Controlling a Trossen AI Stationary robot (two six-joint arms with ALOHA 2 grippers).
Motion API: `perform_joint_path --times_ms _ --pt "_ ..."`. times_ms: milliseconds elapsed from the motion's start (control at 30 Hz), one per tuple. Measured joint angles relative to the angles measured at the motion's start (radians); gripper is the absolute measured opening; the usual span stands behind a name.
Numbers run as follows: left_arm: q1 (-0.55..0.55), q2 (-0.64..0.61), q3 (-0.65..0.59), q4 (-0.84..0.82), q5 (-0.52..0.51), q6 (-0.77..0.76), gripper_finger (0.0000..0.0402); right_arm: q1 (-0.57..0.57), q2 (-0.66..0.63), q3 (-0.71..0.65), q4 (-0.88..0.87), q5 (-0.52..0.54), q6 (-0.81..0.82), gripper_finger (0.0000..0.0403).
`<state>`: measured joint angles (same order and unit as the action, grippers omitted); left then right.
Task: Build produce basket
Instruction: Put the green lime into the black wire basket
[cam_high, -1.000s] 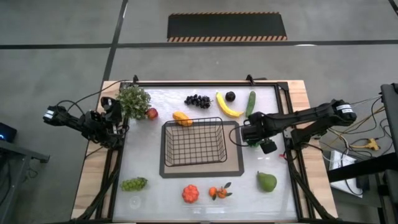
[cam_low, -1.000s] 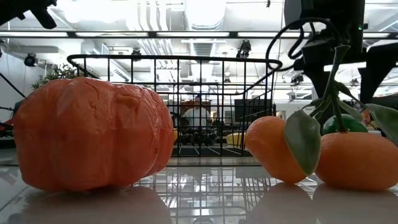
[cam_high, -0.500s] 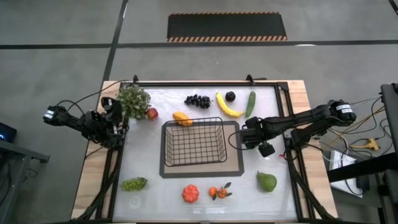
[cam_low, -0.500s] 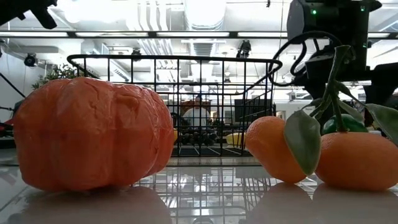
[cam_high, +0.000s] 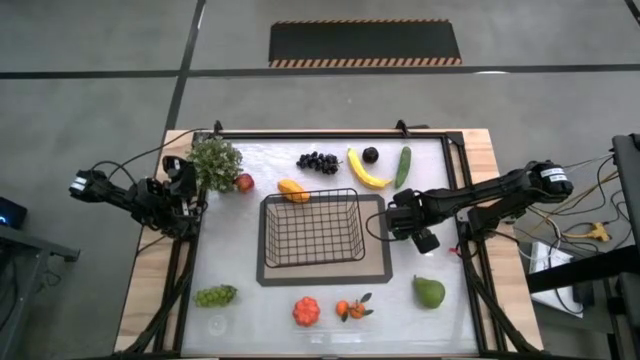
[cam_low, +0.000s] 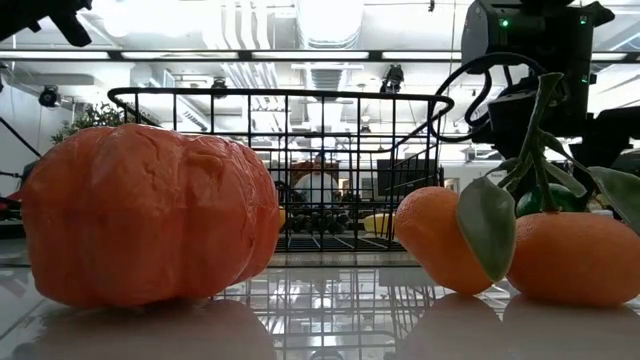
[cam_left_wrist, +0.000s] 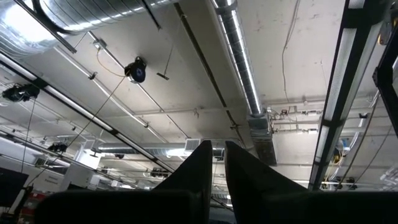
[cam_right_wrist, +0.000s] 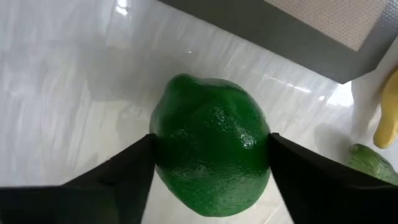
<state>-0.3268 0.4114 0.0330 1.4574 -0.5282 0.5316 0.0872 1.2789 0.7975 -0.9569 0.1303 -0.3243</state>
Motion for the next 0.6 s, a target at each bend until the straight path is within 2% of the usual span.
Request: perform_joint_path --times_ms 133,333,600 --pt "0.000 0.000 0.000 0.000 0.000 0.000 0.0026 0.000 0.000 0.000 0.000 -0.004 0.021 0.0230" --pt "0.000 0.000 0.000 0.000 0.000 0.000 0.0026 0.000 0.001 0.027 -0.026 0.003 0.059 0.0237" --pt "0.000 0.000 0.000 -0.002 -0.001 0.000 0.0026 0.000 0.000 0.298 -0.175 0.183 0.179 0.0237"
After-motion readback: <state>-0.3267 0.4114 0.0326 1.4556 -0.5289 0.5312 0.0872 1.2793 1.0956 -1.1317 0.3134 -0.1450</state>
